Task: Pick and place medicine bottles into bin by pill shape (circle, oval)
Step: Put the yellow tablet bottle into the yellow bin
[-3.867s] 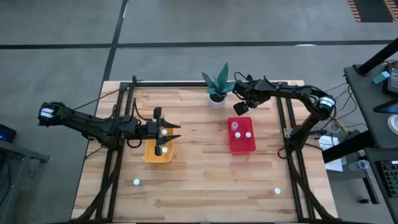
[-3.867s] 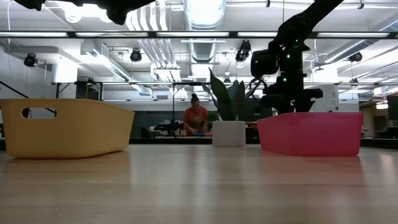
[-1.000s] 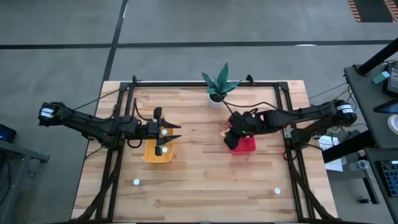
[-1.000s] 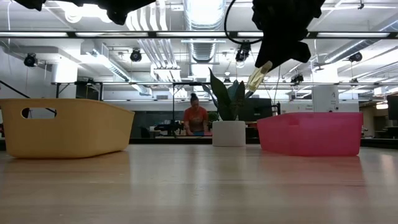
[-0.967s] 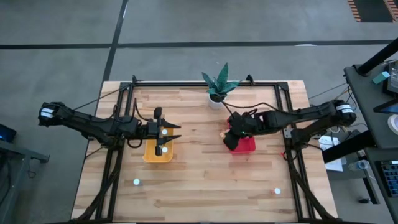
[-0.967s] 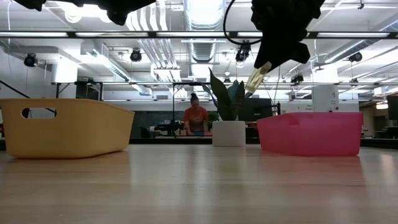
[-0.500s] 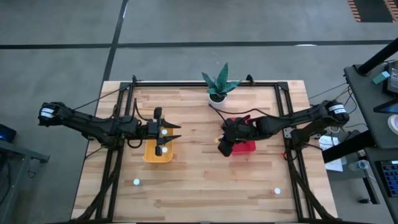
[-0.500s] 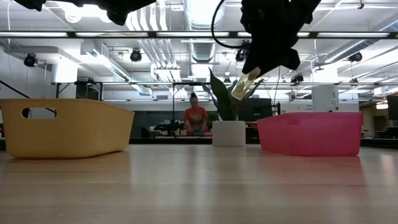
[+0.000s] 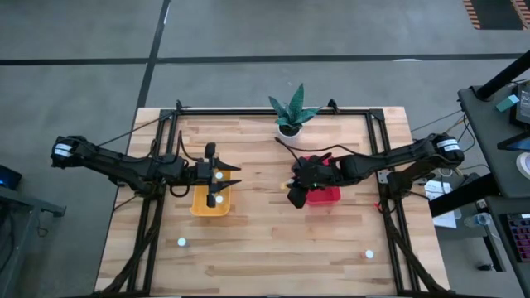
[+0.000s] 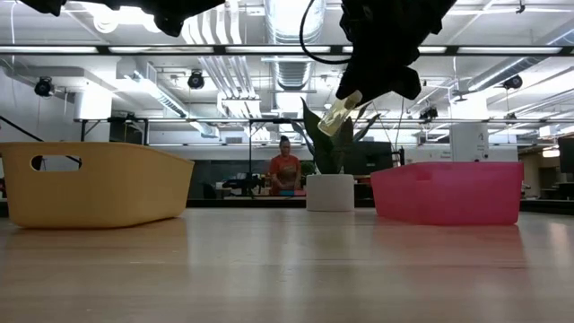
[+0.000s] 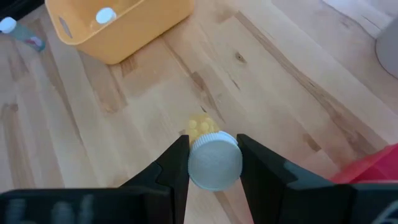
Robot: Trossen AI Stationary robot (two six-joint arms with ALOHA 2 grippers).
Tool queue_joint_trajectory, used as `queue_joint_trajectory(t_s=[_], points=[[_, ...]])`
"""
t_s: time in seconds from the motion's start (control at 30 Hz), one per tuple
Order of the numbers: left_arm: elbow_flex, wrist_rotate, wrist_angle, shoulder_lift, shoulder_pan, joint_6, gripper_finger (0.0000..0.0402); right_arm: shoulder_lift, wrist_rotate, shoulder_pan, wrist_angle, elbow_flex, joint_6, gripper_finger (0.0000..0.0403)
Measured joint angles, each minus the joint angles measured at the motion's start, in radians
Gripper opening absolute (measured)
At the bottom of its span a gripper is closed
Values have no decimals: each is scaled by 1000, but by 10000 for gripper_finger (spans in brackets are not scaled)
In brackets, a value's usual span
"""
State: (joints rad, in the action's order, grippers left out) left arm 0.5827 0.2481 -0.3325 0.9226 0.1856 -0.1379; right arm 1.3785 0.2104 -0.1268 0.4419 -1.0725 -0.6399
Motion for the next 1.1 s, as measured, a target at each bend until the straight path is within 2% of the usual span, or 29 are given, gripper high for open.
queue_joint_trajectory(t_s=[0.27,0.47,0.83,1.1], points=[[0,0,0,0,0,0,138,0,0,0,-37,0,13,111],[-1,0,0,33,0,27,138,0,1,-6,-77,0,86,112],[16,0,-58,200,0,90,138,7,0,-53,-140,0,235,112],[16,-6,-111,320,0,264,138,23,0,-85,-191,1,290,112]])
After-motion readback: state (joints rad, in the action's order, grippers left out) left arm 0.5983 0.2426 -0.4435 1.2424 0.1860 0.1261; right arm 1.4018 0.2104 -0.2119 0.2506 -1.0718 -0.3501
